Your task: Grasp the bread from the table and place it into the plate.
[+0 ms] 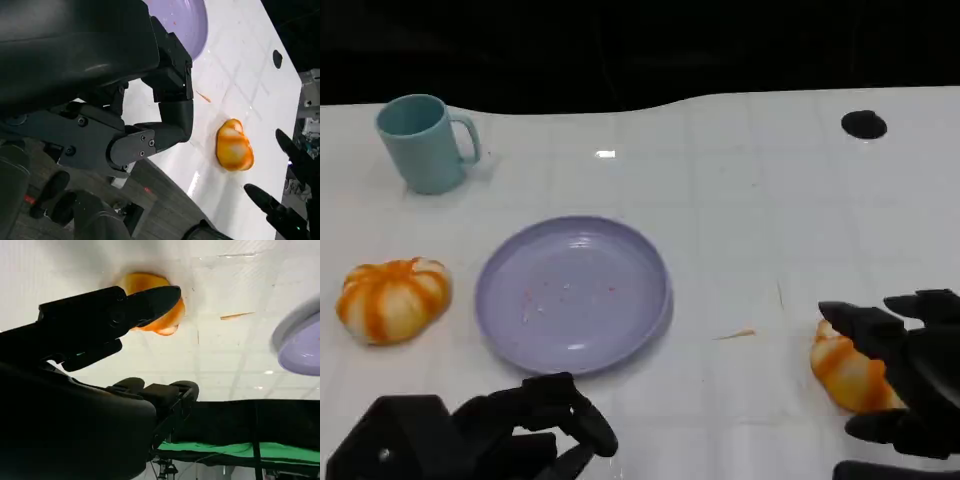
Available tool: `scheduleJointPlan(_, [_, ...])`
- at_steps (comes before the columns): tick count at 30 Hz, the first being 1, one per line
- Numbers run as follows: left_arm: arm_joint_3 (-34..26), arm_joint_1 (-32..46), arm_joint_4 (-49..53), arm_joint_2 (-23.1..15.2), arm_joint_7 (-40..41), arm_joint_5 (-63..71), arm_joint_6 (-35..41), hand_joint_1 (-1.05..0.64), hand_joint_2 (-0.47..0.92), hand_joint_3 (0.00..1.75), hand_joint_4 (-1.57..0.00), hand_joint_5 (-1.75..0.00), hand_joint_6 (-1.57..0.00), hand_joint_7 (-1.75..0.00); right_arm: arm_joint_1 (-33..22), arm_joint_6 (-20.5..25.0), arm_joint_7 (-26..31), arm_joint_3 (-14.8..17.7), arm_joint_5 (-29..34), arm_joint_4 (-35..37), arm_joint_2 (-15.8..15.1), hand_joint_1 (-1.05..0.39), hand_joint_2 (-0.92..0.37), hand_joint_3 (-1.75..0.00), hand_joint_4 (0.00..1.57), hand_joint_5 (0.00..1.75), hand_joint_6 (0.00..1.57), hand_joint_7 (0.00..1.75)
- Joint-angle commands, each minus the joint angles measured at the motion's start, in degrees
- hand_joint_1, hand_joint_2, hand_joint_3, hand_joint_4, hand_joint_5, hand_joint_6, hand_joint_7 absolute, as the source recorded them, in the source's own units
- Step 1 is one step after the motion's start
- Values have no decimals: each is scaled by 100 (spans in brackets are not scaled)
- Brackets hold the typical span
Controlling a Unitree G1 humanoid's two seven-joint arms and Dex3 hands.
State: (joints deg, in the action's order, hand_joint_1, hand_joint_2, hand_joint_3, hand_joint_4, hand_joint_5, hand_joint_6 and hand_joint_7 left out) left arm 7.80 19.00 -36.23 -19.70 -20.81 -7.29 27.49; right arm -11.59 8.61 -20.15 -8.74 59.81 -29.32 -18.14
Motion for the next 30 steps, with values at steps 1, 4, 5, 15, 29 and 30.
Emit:
scheduleJointPlan(1, [44,-9,-69,-39,37,52,37,-40,92,52,-65,-175,-60,-141,158,106,-60,-82,159,282,-126,-62,-92,-2,1,49,31,1])
scheduleJointPlan(4, [37,-27,-109,-8,47,9,119,-40,92,52,-66,-175,-61,-141,342,202,-66,-178,286,602,-139,-62,-92,-3,1,49,30,1])
scheduleJointPlan(5, [35,-30,-121,3,52,0,136,-39,92,52,-66,-175,-60,-141,413,237,-74,-211,327,721,-144,-62,-92,-3,1,48,30,1])
scheduleJointPlan(15, [43,-53,-210,17,73,10,255,-36,92,53,-66,-175,-60,-143,951,228,256,-565,399,1873,-259,-64,-92,-9,4,44,30,1])
scheduleJointPlan(29, [65,-52,-301,12,105,42,327,-37,92,53,-65,-175,-59,-146,1903,462,634,-1233,332,3567,-192,-63,-92,-18,38,17,49,3])
scheduleJointPlan(30, [61,-52,-310,20,109,31,348,-38,92,53,-65,-175,-59,-146,1951,457,715,-1245,266,3668,-176,-60,-92,-18,45,18,54,5])
